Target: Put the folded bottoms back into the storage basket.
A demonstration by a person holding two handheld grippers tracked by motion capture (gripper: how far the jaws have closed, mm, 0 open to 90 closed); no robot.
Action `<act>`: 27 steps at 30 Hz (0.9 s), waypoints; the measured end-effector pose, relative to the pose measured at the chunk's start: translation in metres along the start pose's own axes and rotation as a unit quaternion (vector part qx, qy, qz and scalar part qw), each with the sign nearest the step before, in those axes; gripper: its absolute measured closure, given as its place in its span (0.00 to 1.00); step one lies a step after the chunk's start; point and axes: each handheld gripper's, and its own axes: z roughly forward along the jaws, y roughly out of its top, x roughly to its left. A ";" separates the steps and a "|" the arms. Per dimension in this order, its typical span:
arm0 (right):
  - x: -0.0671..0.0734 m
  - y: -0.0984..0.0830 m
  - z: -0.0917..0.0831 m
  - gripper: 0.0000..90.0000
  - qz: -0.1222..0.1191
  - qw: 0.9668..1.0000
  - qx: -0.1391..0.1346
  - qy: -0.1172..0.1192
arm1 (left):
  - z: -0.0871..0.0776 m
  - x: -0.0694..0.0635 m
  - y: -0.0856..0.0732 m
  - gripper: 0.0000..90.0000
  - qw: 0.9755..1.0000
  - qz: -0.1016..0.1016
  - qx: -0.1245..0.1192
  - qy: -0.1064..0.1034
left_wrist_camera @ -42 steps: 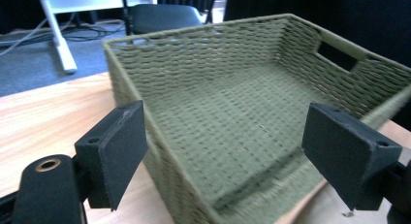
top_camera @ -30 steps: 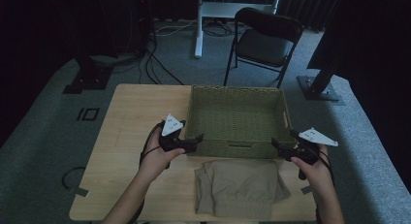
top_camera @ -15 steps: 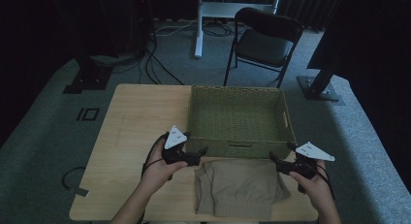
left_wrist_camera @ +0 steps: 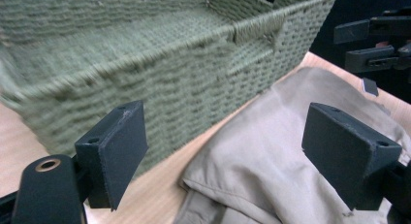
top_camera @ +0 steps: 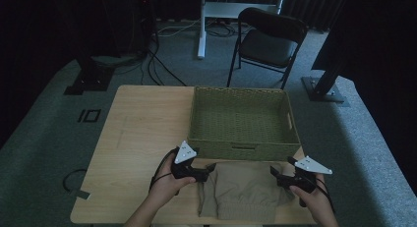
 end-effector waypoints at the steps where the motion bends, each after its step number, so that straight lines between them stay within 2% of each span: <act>1: 0.000 -0.002 0.001 0.18 -0.002 1.000 0.003 0.000 | 0.001 -0.001 -0.002 0.19 1.000 0.000 0.004 -0.001; 8: 0.000 -0.012 0.004 0.18 0.001 1.000 0.018 0.000 | 0.011 -0.003 -0.017 0.19 1.000 -0.005 0.020 -0.001; 18: 0.000 -0.024 0.013 0.18 0.011 0.999 0.046 -0.001 | 0.033 -0.014 -0.039 0.19 0.998 -0.008 0.059 -0.020; 23: 0.001 -0.029 0.019 0.21 0.020 0.998 0.064 0.004 | 0.044 -0.014 -0.046 0.19 0.996 -0.010 0.085 -0.011; 27: 0.001 -0.031 0.023 0.23 0.026 0.997 0.077 -0.002 | 0.049 -0.013 -0.050 0.19 0.995 -0.013 0.101 -0.004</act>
